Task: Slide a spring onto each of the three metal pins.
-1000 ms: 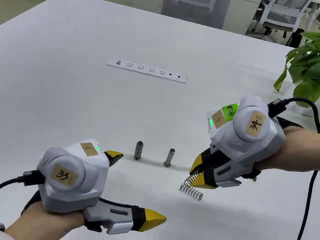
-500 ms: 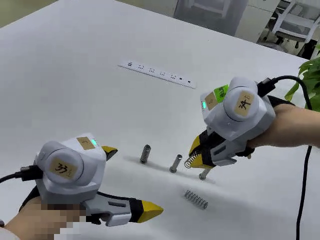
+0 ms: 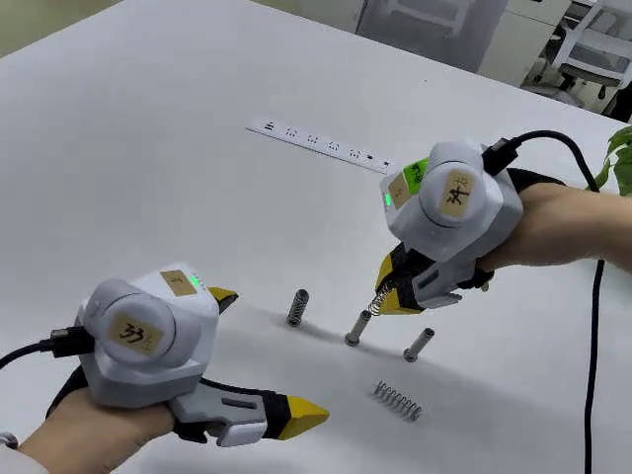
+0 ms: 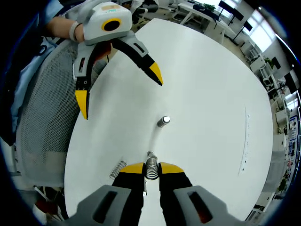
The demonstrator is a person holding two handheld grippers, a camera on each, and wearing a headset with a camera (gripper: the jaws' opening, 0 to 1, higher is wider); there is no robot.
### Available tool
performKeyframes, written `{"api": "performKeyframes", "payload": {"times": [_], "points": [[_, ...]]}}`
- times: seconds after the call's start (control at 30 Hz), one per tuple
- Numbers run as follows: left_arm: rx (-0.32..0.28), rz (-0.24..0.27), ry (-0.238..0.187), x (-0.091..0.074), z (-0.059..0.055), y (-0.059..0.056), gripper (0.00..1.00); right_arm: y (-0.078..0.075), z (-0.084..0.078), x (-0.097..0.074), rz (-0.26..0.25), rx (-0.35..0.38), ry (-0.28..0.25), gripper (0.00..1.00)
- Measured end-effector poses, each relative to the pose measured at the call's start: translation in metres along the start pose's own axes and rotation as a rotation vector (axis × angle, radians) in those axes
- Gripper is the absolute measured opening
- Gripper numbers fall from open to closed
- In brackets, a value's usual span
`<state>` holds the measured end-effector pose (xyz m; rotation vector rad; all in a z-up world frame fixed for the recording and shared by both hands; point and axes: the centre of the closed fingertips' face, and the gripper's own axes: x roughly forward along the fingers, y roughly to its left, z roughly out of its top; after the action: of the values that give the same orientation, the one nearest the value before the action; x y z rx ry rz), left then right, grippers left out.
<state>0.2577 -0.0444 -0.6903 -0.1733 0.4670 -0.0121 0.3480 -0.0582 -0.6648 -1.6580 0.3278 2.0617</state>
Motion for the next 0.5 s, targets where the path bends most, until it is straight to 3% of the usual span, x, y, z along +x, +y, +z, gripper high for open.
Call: {"api": "performKeyframes", "payload": {"times": [0.5], "points": [[-0.014,-0.015,0.000,0.001,0.000,-0.003,1.00,-0.001,-0.001,0.012,0.026,-0.018,0.025,0.12]]}}
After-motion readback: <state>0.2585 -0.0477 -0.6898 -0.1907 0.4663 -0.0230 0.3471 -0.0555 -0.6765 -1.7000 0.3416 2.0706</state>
